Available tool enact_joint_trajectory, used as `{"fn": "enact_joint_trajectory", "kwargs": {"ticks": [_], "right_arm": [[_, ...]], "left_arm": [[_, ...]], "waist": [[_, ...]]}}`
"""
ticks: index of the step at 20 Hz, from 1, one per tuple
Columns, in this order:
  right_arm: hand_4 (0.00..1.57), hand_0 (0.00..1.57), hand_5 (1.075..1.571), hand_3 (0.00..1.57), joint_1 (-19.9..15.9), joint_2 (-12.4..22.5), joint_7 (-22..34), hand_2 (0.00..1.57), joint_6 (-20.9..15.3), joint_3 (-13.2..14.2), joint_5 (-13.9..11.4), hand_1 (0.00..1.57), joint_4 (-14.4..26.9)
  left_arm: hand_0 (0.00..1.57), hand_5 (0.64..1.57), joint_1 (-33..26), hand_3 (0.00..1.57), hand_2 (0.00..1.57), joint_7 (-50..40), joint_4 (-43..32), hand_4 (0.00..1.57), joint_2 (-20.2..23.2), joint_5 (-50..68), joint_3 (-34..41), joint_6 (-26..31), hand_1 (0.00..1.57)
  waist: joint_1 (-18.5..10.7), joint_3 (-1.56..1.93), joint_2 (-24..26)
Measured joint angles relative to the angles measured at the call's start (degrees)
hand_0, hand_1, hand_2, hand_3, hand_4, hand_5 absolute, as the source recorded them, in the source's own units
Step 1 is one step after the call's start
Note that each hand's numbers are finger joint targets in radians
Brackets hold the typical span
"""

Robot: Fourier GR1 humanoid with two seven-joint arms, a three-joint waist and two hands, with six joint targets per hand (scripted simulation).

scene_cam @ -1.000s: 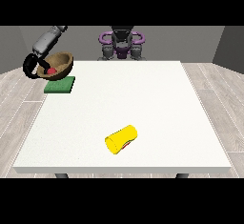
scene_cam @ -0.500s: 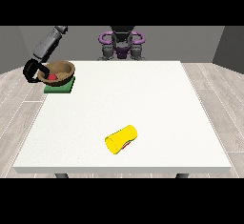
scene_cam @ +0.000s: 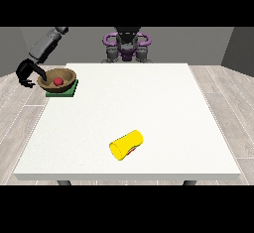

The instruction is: Pick the cup and pour the ball into the bowl, then pick the bowl and place it on the pad

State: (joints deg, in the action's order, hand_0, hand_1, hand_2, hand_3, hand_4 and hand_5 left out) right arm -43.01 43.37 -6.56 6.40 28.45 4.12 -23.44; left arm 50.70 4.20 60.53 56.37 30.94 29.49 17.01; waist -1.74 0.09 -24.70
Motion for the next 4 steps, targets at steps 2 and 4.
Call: {"fn": "enact_joint_trajectory", "kwargs": {"ticks": [2, 4], "right_arm": [[0.0, 0.27, 1.482, 0.47, -0.5, 1.2, 1.4, 0.37, 1.1, 0.2, 0.4, 0.27, 0.1], [0.0, 0.13, 1.467, 0.38, -1.9, 1.8, 2.8, 0.28, 1.9, 0.1, 0.8, 0.13, -0.4]], "left_arm": [[0.0, 1.515, -0.7, 0.0, 0.0, -0.2, -0.9, 0.0, 0.4, 0.3, 0.1, 0.9, 0.0], [0.0, 1.515, -0.5, 0.0, 0.0, -0.1, -1.9, 0.0, 0.6, 0.4, 0.1, 1.3, 0.0]], "waist": [[0.0, -0.02, 1.2], [0.3, -0.04, 1.7]]}}
